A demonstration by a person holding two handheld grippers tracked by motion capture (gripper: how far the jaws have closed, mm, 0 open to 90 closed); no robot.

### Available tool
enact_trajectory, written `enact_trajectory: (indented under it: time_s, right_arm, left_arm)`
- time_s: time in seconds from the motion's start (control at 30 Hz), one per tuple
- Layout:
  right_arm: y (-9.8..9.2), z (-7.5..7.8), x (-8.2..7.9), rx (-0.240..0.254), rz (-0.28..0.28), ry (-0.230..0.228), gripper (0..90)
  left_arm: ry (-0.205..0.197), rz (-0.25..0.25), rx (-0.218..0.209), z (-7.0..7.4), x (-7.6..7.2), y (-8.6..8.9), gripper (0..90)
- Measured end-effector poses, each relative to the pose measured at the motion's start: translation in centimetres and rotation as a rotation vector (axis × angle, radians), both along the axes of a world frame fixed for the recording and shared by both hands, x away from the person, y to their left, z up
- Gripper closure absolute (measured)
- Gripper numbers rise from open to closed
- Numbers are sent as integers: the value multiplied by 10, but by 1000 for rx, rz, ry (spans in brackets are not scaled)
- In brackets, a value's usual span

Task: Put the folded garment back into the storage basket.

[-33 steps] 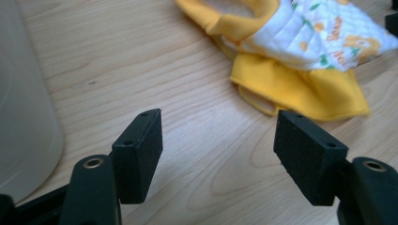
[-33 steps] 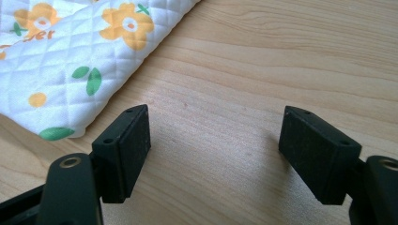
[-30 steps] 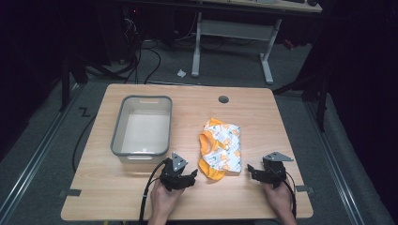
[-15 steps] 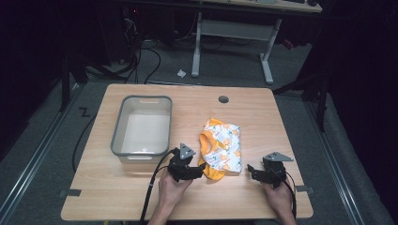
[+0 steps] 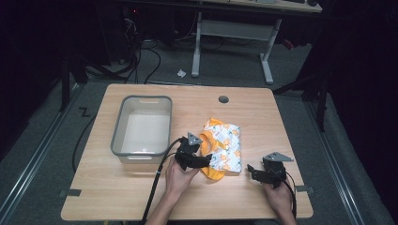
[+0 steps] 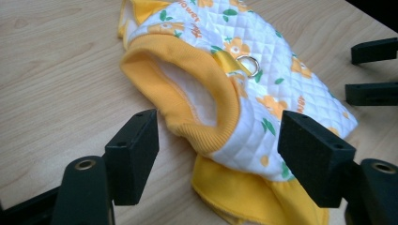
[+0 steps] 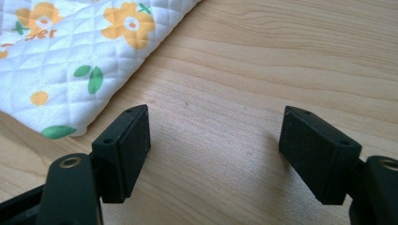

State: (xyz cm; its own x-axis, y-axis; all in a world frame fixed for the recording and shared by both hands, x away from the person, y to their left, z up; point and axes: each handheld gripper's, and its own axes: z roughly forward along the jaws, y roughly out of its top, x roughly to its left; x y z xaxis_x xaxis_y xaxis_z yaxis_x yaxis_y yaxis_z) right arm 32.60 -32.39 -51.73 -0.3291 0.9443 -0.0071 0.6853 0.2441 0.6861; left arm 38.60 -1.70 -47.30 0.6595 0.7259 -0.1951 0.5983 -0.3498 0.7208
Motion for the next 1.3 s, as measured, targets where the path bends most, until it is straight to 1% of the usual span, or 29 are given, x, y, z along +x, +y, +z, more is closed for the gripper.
enact_trajectory:
  time_s: [0.1, 0.13, 0.17, 0.23, 0.3, 0.33, 0.37, 0.4, 0.47, 0.63, 0.67, 0.7, 0.77, 0.8, 0.83, 0.9, 0.93, 0.97, 1.0, 1.1, 1.17, 1.3]
  right_arm:
    - [0, 0, 0, 0, 0, 0, 254]
    - [0, 0, 0, -1, 1, 0, 254]
    - [0, 0, 0, 0, 1, 0, 254]
    - [0, 0, 0, -1, 1, 0, 254]
    - [0, 0, 0, -1, 1, 0, 254]
    - [0, 0, 0, 0, 1, 0, 254]
    - [0, 0, 0, 0, 1, 0, 254]
    - [0, 0, 0, -1, 3, -1, 254]
    - [0, 0, 0, -1, 2, 0, 254]
    - [0, 0, 0, -1, 3, 0, 254]
    - [0, 0, 0, -1, 3, 0, 254]
    - [0, 0, 0, -1, 4, 0, 254]
    - [0, 0, 0, -1, 3, 0, 254]
    - [0, 0, 0, 0, 3, 1, 254]
    - [0, 0, 0, 0, 3, 0, 254]
    - [0, 0, 0, -1, 4, 0, 254]
    - [0, 0, 0, -1, 5, -1, 254]
    - [0, 0, 0, -1, 7, -2, 254]
    - [0, 0, 0, -1, 7, -2, 254]
    - [0, 0, 0, -1, 7, -1, 254]
    - [0, 0, 0, -2, 10, 0, 254]
    - [0, 0, 0, -2, 10, -2, 254]
  left_arm:
    - [7, 6, 13, 1, 9, -7, 268]
    - [7, 6, 13, 1, 9, -7, 252]
    - [8, 8, 27, 1, 14, -12, 243]
    - [11, 9, 24, 0, 18, -16, 238]
    - [15, 13, 35, -1, 22, -20, 231]
    - [20, 12, 38, -2, 26, -22, 229]
    - [20, 12, 38, -2, 26, -22, 228]
    - [31, 17, 46, -5, 31, -25, 223]
    - [38, 30, 29, -7, 35, -27, 223]
    - [59, 56, 29, -15, 43, -28, 221]
    - [59, 56, 29, -15, 43, -28, 219]
    - [73, 55, 33, -20, 45, -30, 216]
    - [86, 55, 39, -23, 46, -33, 214]
    - [86, 55, 39, -23, 46, -33, 213]
    - [93, 56, 48, -26, 47, -35, 213]
    - [93, 56, 61, -28, 49, -36, 213]
    - [93, 56, 61, -28, 49, -36, 213]
    - [98, 63, 77, -31, 50, -39, 213]
    - [98, 63, 77, -31, 50, -39, 212]
    - [116, 70, 93, -36, 54, -40, 206]
    - [120, 74, 102, -39, 54, -41, 206]
    - [85, 75, 138, -40, 53, -46, 217]
